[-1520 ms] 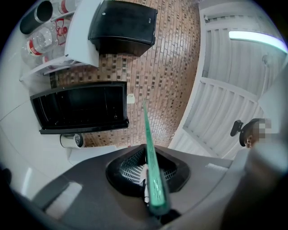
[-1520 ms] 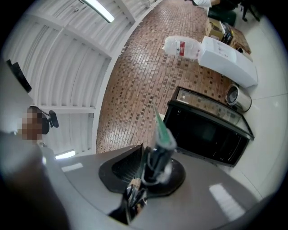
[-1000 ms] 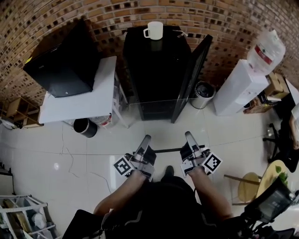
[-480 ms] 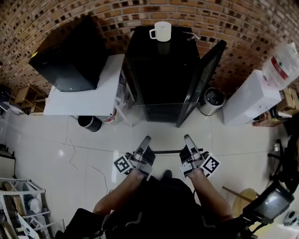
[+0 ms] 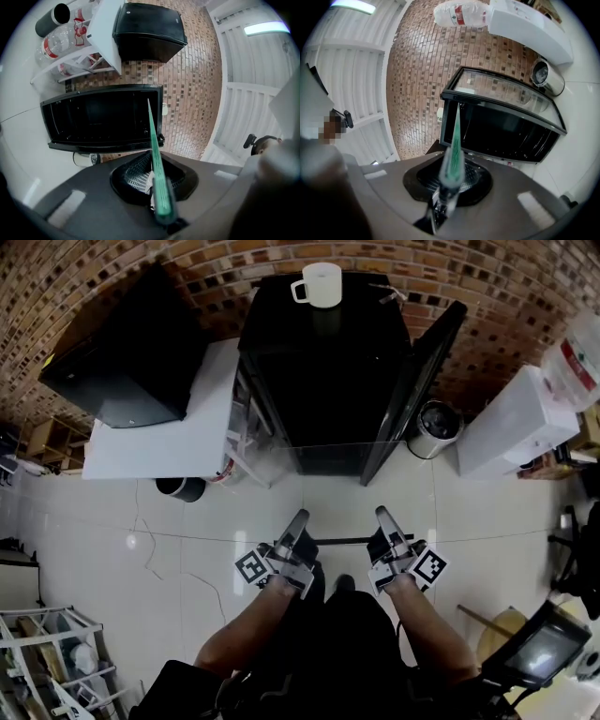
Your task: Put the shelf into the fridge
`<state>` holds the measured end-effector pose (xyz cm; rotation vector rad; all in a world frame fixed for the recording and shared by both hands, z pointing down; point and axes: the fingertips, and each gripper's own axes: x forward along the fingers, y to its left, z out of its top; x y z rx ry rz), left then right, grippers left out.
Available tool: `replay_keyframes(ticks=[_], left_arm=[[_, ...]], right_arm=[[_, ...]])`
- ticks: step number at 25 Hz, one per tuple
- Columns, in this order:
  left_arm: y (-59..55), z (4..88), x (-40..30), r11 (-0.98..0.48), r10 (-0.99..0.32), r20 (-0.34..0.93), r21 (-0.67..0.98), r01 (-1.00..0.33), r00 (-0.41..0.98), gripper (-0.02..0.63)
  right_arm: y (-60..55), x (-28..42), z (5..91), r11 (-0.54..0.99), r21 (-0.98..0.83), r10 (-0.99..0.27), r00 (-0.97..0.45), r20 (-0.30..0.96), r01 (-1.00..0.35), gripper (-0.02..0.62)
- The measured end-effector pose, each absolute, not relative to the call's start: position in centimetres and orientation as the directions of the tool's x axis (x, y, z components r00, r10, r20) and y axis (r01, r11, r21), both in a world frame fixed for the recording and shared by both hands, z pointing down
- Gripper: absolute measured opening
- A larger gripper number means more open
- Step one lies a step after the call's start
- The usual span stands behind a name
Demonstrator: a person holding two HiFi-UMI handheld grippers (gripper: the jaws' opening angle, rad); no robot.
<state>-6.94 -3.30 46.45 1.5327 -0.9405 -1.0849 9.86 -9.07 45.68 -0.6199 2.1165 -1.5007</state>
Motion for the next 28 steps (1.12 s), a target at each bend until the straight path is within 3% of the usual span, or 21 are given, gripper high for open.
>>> replay_keyframes(ticks=[13, 28], left_arm=[[-6.8, 51.5, -12.2, -0.128, -0.927, -0.123, 0.992, 0.007, 0.354, 0.011], [-13.1, 58.8, -13.7, -0.058, -0.906, -0.047, 0.998, -0.013, 0.421, 0.014]], right_arm=[[-11.5, 4.8, 50.5, 0.227, -0.96, -0.67, -0.742, -0.033, -0.163, 0.031], [-16.7, 3.7, 58.1, 0.168, -0.966, -0.725, -0.689, 0.015, -0.199, 0.034]])
